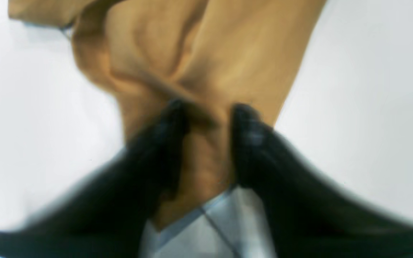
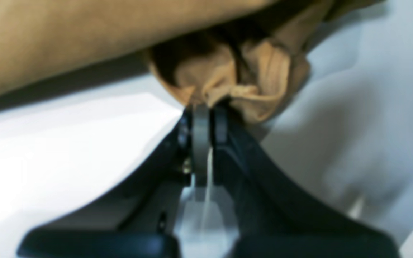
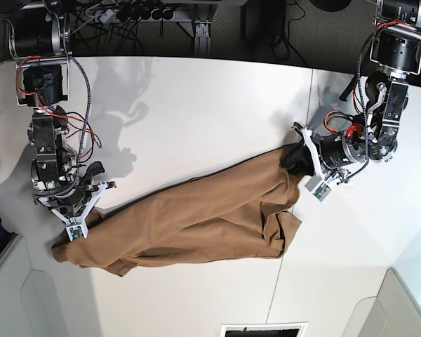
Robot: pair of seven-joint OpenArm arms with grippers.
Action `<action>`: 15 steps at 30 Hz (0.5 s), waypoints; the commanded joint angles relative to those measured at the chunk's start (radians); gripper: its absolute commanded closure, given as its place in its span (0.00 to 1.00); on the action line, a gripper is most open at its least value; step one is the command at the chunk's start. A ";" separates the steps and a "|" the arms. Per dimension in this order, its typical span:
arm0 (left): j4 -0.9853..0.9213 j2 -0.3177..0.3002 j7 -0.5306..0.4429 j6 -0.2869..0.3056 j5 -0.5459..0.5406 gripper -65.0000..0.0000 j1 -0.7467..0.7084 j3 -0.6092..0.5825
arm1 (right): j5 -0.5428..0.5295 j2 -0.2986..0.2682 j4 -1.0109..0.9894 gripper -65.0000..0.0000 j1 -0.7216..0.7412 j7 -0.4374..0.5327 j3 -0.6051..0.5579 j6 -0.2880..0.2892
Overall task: Layout the t-shirt on the table in an organized manner, then fold the t-shirt properly
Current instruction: 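Drag the shirt with both grippers, rotating it across the table, then regrasp the shirt edge with the left gripper near the middle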
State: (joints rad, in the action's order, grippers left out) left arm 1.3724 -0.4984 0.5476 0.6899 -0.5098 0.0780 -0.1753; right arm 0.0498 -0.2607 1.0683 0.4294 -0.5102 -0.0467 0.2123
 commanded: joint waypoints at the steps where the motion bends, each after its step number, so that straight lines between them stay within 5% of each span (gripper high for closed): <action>1: 0.014 -0.018 0.011 0.008 -0.012 1.00 0.019 0.009 | 0.010 -0.023 0.012 1.00 0.033 0.030 0.016 -0.008; 12: 0.015 -0.253 0.055 0.008 -0.067 1.00 -0.053 0.009 | 0.009 -0.155 0.012 1.00 0.041 0.031 0.034 -0.038; 15: 0.017 -0.290 0.055 0.008 -0.161 1.00 -0.052 0.009 | -0.032 -0.159 0.013 1.00 0.038 0.029 0.034 -0.037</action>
State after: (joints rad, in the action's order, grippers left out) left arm 1.3762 -0.7639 0.6098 0.6971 -0.6716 0.0105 -0.1764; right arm 0.0105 -0.4038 1.0683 0.4408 -0.5018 -0.0193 0.1932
